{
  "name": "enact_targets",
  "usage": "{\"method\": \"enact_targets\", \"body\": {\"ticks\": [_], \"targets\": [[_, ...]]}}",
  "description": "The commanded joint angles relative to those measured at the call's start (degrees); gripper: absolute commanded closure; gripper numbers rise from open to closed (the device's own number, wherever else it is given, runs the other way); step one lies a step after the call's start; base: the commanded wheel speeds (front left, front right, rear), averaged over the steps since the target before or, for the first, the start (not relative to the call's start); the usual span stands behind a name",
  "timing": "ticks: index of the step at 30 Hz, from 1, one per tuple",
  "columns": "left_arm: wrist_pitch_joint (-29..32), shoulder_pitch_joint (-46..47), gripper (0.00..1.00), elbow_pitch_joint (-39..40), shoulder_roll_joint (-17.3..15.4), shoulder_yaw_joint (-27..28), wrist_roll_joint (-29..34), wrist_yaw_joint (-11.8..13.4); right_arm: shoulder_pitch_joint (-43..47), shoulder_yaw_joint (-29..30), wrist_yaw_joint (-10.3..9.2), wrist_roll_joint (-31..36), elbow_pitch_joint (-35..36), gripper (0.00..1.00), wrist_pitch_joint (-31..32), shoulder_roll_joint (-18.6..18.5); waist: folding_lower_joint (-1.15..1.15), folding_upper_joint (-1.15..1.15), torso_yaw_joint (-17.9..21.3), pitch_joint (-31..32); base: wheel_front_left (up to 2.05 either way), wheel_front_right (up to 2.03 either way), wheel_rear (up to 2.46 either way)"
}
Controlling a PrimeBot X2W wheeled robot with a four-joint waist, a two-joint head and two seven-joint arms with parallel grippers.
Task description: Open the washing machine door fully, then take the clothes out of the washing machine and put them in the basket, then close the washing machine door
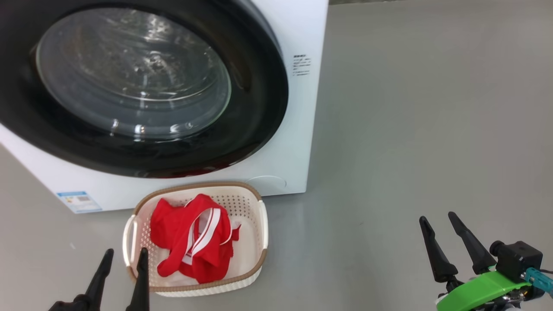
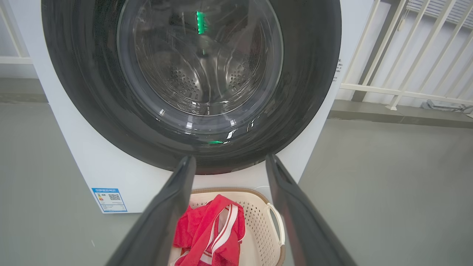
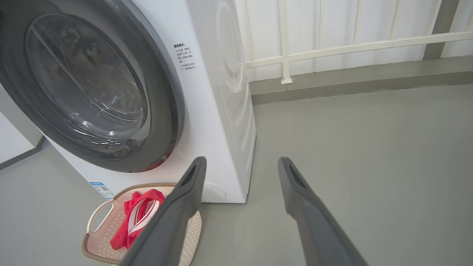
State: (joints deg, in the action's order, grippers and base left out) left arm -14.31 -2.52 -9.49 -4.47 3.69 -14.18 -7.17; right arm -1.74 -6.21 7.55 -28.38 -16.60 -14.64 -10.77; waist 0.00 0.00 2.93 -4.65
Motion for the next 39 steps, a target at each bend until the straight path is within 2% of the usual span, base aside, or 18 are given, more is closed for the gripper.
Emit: {"method": "enact_targets", "body": {"ticks": [1,13,39], "targets": [[-0.7,0.4,0.0,1.2,-1.1,2.3,0.3,-0.3,0.1,-0.8,-0.06,0.5,1.6,0.0,-0.4,-0.6,0.0,0.0,1.0,0.7,0.0,0.0,0.0],[-0.7,-1.5,0.0,1.7,-1.1,3.8,0.3,-0.3,3.6,0.6,-0.06,0.8,2.4,0.0,-0.4,-0.8,0.0,0.0,2.9,2.6,0.0,0.0,0.0],[-0.7,-3.2,0.0,2.6,0.0,4.7,1.1,-0.3,6.1,1.9,-0.06,1.1,2.9,0.0,-0.4,-0.2,0.0,0.0,2.9,3.8,0.0,0.0,0.0]]}}
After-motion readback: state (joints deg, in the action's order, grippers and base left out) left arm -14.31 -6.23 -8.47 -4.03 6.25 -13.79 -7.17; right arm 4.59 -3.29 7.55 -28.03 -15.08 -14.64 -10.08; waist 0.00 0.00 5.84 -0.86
